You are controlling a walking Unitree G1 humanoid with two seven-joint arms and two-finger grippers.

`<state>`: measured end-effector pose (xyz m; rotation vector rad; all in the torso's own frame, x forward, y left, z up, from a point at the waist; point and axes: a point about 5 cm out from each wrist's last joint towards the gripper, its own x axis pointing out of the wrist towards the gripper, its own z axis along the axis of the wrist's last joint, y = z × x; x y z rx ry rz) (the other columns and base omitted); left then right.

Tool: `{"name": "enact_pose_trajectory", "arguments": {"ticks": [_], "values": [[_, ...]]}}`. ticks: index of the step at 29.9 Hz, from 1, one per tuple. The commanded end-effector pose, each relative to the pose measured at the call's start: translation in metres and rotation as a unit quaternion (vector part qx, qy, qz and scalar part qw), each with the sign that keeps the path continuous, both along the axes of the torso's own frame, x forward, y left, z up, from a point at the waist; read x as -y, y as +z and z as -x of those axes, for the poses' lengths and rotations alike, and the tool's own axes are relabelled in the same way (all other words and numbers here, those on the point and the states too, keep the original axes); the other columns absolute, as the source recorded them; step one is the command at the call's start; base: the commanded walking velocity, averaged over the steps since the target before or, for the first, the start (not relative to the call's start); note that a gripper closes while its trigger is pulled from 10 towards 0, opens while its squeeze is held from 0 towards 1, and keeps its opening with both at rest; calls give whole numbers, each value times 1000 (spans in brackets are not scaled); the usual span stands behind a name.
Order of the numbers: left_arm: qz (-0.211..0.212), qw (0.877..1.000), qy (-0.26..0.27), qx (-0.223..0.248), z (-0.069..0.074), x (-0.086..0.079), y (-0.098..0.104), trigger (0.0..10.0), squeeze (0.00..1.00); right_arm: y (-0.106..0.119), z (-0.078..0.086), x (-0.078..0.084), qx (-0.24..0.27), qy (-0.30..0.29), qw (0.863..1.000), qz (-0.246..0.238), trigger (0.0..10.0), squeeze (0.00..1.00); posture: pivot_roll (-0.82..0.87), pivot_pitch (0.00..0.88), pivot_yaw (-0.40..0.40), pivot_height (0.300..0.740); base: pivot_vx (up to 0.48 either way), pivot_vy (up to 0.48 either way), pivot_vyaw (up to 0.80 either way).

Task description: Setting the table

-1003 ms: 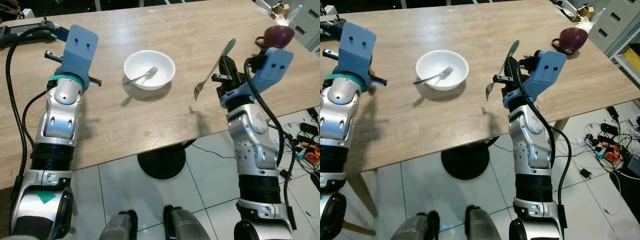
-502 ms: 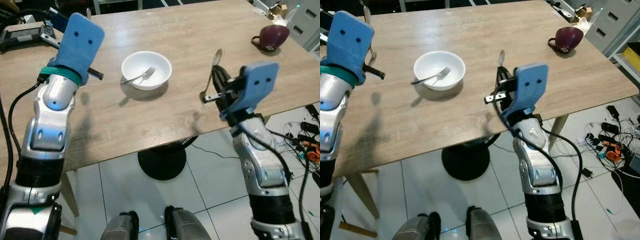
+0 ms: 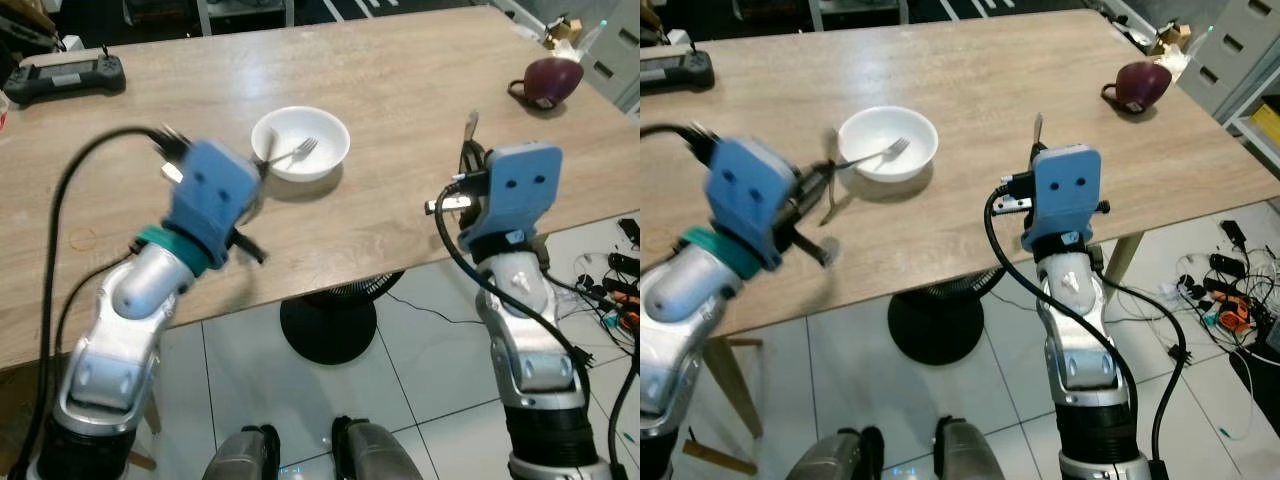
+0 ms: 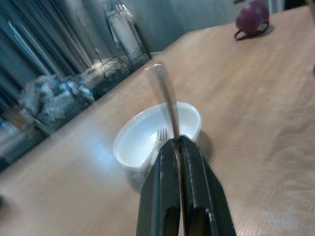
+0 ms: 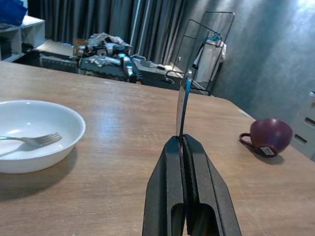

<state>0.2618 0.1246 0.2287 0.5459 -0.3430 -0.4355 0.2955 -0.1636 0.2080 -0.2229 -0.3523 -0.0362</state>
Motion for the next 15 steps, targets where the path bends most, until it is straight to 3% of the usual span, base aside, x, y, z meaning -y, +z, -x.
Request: {"name": "enact_pose_trajectory", "arguments": {"ticks": [1, 2, 6, 15], "values": [[-44, 998, 1, 54, 4, 3, 1, 10000, 0, -3, 3, 7, 0, -21, 1000, -6, 10000, 0, -90, 44, 54, 740, 0, 0, 0], [-70, 994, 3, 78, 5, 3, 2, 10000, 0, -4, 3, 8, 2, -24, 1000, -7, 10000, 0, -91, 43, 53, 740, 0, 0, 0], [-92, 989, 46, 108, 1, -8, 5, 10000, 0, -5, 4, 6, 3, -25, 1000, -10, 10000, 0, -92, 40, 52, 740, 0, 0, 0], [-93, 988, 78, 94, -4, -15, 0, 10000, 0, -5, 3, 4, 4, -21, 1000, -13, 10000, 0, -88, 42, 45, 740, 0, 0, 0]]}}
